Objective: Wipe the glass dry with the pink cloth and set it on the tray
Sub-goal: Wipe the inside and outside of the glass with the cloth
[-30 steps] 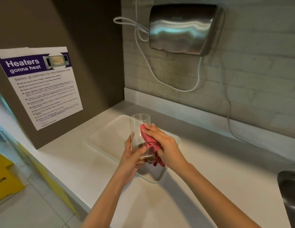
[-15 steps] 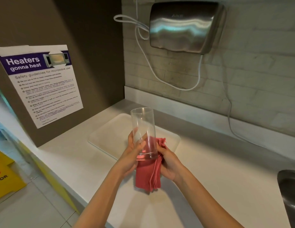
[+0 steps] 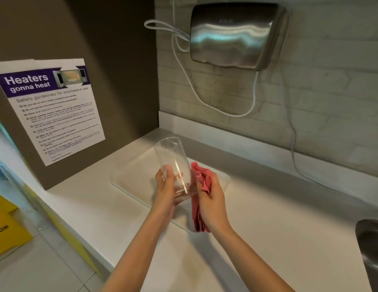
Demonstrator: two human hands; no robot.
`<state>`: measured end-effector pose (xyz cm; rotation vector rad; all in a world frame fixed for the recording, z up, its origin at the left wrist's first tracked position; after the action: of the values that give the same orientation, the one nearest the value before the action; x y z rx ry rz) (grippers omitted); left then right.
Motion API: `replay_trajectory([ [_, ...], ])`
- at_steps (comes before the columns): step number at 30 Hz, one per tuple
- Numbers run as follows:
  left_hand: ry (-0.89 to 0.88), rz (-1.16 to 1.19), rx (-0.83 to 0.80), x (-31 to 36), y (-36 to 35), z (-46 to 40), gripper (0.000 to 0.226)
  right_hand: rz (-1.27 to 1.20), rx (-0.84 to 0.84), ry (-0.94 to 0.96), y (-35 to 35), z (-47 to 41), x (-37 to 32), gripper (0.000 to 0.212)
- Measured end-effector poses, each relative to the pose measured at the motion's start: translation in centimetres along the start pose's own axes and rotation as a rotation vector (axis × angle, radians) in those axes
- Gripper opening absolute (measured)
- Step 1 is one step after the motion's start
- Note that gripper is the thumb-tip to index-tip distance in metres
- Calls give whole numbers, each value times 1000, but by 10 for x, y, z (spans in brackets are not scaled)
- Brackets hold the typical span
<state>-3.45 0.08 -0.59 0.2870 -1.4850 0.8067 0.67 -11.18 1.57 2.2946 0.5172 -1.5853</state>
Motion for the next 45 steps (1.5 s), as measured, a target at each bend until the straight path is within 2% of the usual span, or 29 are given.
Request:
replay_trajectory([
  [3,161,272,-47,-4,5,-2,48,246,-164,296,-6,19,-4,47],
  [7,194,313,-143,-13,7,-4,43,450,-318,523,1,30,2,55],
  [10,178,274,-183,-14,5,-5,40,414,-304,415,5,25,6,56],
  [14,181,255,-218,-17,0,-3,39,272,-46,216,1,-7,-2,58],
  [17,161,225,-248,-19,-4,0,26,323,33,210,-2,-43,-20,62],
  [19,154,193,-227,-20,-2,-2,29,408,-67,288,-7,-57,-31,61],
  [23,152,127,-212,-14,4,-6,71,686,-412,500,-13,-50,-26,58],
  [25,169,149,-214,-13,9,-7,72,757,-536,596,-6,-35,-14,58],
  [27,182,172,-226,-14,12,-7,66,771,-581,640,7,-24,-6,61],
  [29,197,184,-233,-18,13,-7,60,774,-512,601,17,-27,-5,64],
  [33,191,108,-230,-21,7,-5,59,774,-262,494,4,-58,-23,66],
  [35,164,107,-216,-20,5,-7,67,859,-308,564,-13,-58,-27,67],
  [37,144,105,-200,-17,7,-9,73,919,-448,681,-17,-43,-22,63],
  [39,117,86,-204,-17,10,-9,69,912,-512,750,-4,-31,-18,64],
  [42,142,87,-230,-21,9,-6,55,886,-421,658,12,-41,-21,68],
  [45,142,58,-228,-23,3,-5,61,888,-313,555,1,-63,-28,70],
])
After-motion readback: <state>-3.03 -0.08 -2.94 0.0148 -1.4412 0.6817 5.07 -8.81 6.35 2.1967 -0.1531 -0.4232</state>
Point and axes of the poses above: each hand's wrist, its own z-axis away from the middle knuckle, its own y-axis out of the back of the hand, x = y × z, the point moved 3 cm from there along -z, towards the middle knuckle, and after that the axes turned 2 degrees about y, right-handed, at the moved point
